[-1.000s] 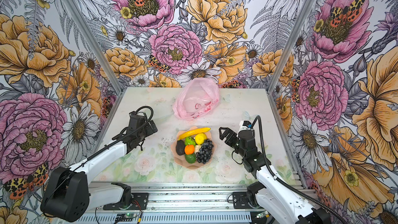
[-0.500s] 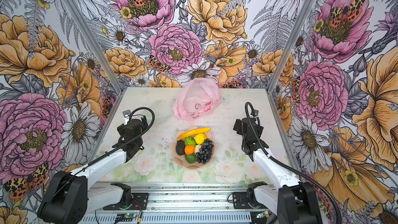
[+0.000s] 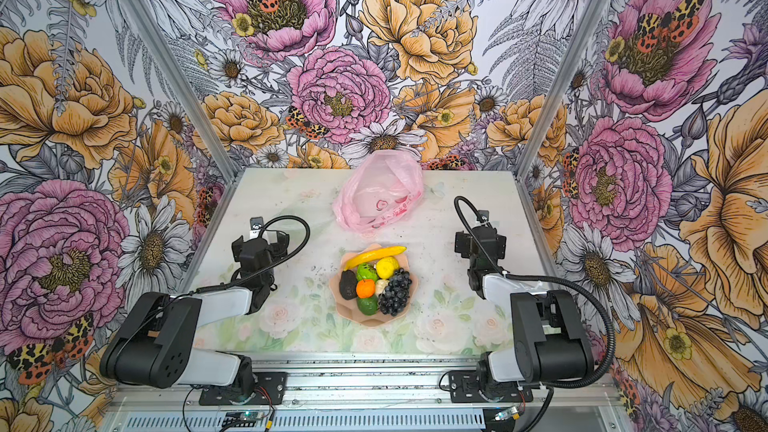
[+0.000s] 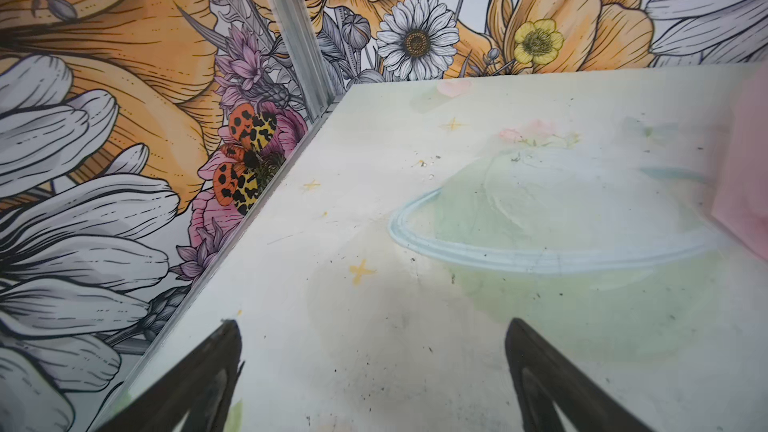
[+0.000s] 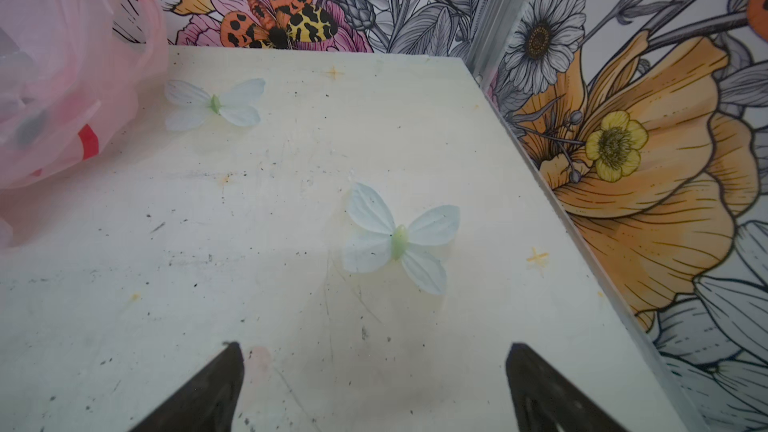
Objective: Take the fake fruits out of the plastic bag
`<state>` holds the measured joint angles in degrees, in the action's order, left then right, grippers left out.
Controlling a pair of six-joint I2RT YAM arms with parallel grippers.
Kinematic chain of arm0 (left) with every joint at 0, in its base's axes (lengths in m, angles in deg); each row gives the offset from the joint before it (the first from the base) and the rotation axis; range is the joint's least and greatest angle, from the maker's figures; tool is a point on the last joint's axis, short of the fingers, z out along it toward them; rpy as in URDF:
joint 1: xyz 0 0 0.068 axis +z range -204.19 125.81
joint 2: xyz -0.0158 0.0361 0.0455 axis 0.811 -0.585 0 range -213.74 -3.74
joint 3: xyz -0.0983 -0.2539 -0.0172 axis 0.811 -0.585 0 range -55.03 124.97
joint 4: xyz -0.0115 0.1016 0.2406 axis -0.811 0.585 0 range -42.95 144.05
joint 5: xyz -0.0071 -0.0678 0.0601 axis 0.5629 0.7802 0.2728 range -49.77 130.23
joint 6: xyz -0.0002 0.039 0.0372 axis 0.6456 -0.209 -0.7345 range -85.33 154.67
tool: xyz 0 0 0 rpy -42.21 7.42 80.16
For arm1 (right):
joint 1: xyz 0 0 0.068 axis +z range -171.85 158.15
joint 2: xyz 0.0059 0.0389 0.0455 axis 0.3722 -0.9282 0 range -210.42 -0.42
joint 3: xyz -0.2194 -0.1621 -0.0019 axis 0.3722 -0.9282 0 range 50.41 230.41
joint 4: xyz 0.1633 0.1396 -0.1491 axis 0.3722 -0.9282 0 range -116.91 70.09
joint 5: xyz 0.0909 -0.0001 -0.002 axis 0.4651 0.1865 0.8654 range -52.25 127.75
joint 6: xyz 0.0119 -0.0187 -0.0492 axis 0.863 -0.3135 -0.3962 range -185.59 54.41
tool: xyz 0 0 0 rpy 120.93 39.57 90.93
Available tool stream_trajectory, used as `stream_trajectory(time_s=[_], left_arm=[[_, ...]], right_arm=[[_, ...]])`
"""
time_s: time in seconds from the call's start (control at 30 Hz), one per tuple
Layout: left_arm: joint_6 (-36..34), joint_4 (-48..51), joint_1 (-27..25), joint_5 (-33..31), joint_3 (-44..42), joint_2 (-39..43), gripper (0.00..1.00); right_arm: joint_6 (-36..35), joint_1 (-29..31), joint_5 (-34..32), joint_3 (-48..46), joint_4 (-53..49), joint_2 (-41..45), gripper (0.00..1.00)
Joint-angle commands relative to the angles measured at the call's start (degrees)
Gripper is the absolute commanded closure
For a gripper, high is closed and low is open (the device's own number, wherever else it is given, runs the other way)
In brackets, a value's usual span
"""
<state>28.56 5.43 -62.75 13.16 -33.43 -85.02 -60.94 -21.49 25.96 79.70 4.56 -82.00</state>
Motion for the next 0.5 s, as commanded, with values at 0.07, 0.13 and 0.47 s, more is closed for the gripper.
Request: stream_trajectory(time_s=[0.07, 0.13, 0.47], left_arm=[[5.23, -23.15, 7.01, 14.31, -4.61, -8.84, 0.01], [5.28, -10.74, 7.68, 18.13, -0.47, -6.46, 0.01], [7.05, -12.8, 9.0, 17.94, -0.58, -7.38, 0.01]], right_arm=[[-1.26, -3.05, 14.68, -1.58, 10.42, -1.36, 0.01], [-1.66, -3.07, 16.05, -5.68, 21.48, -5.16, 0.01], [-0.2, -1.15, 5.6, -6.53, 23.89, -6.14, 0.01]])
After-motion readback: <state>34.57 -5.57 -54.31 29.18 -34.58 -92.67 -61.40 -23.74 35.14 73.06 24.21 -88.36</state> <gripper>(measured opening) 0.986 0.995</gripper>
